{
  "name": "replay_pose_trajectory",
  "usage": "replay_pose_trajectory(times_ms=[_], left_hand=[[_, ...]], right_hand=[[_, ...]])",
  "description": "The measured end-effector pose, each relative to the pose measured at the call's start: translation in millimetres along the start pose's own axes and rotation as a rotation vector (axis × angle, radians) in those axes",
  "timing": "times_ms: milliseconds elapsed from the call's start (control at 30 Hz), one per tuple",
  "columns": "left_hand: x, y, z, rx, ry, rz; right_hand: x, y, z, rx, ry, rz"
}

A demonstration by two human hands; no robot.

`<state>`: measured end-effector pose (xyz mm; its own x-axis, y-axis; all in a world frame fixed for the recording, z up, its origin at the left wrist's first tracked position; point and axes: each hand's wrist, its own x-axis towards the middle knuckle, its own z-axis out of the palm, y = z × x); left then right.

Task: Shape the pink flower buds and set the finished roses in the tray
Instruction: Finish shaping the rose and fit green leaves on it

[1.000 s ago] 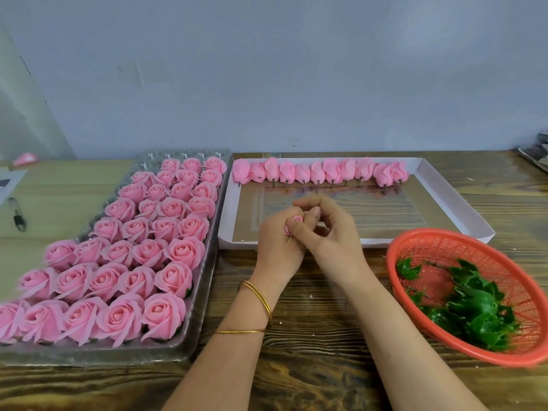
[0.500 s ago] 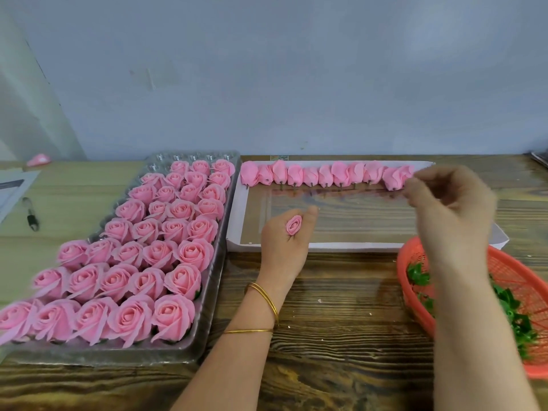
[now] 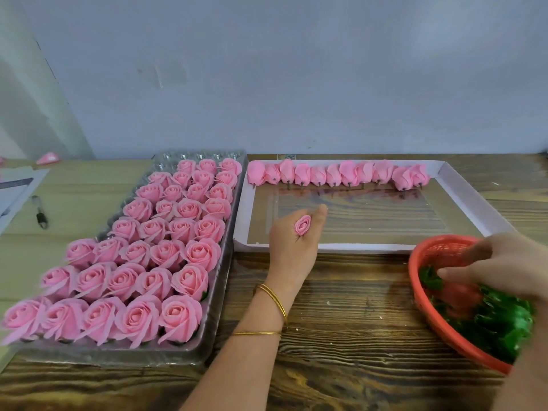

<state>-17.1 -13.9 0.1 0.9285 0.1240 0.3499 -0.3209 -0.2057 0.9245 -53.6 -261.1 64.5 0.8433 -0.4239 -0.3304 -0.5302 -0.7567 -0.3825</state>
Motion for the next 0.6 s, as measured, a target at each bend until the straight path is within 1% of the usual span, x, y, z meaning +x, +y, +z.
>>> replay_pose_trajectory(times_ms=[167,300,500,600], left_hand=[[0.8,0.2,0.9,0.001,-0.002,0.005],[1.3,-0.5,1.5,-0.001,0.018,0.007],[0.9,-0.4,0.8,-0.001,0.010,0.002],[0.2,0.5,0.4,0.006,0.015,0.002]], right_hand=[[-4.6,-7.7,5.7,-0.007,-0.056,-0.055],[-2.6,-11.9,10.4,-0.072,-0.102,-0.082],[-1.2,-10.5,12.6,-0.121,-0.141,-0.097],[1.7,-8.8,14.1,-0.105,-0.127,-0.099]])
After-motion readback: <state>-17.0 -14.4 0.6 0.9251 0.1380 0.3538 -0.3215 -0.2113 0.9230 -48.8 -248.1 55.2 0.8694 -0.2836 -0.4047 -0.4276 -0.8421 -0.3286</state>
